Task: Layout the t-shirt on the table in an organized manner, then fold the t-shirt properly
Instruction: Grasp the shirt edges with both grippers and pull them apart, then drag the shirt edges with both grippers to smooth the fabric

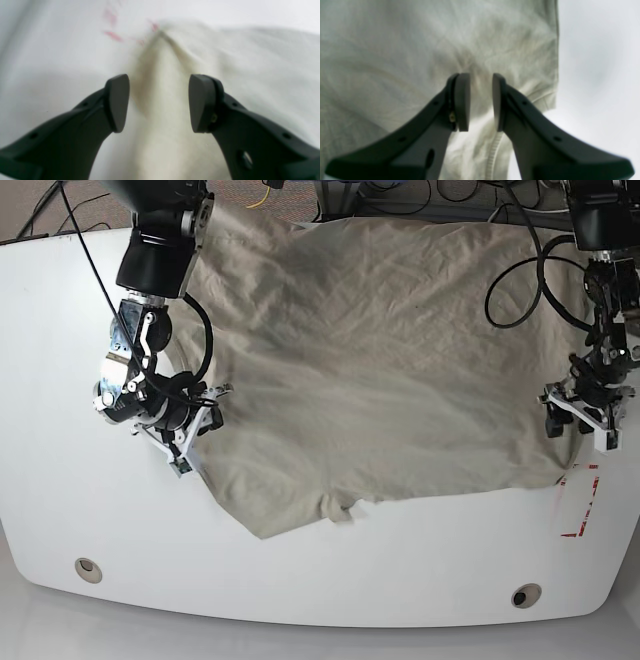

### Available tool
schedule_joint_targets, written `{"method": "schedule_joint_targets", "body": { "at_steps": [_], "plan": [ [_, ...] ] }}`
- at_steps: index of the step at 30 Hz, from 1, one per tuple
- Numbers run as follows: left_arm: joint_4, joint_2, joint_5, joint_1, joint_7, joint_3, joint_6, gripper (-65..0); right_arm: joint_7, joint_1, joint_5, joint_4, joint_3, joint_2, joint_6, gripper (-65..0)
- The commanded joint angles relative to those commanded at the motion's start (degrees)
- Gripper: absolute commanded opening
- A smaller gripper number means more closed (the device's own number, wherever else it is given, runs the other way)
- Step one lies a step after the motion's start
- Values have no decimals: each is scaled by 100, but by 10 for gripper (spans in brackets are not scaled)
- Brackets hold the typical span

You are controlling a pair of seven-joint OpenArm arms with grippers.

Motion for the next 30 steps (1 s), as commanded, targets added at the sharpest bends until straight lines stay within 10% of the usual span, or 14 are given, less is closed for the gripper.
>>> {"method": "schedule_joint_targets", "body": {
  "at_steps": [4, 14, 30],
  "plan": [
    [18, 229, -53, 158, 0, 9, 0, -297, 0, -9, 9, -18, -9, -18, 0, -650],
    [-1380, 510, 1231, -475, -404, 571, -9, -297, 492, -9, -9, -888, -9, -18, 0, -637],
    [-3349, 519, 1407, -1969, -1389, 2347, -9, -297, 2338, 1178, -26, -3947, -53, 897, 0, -636]
  ]
}}
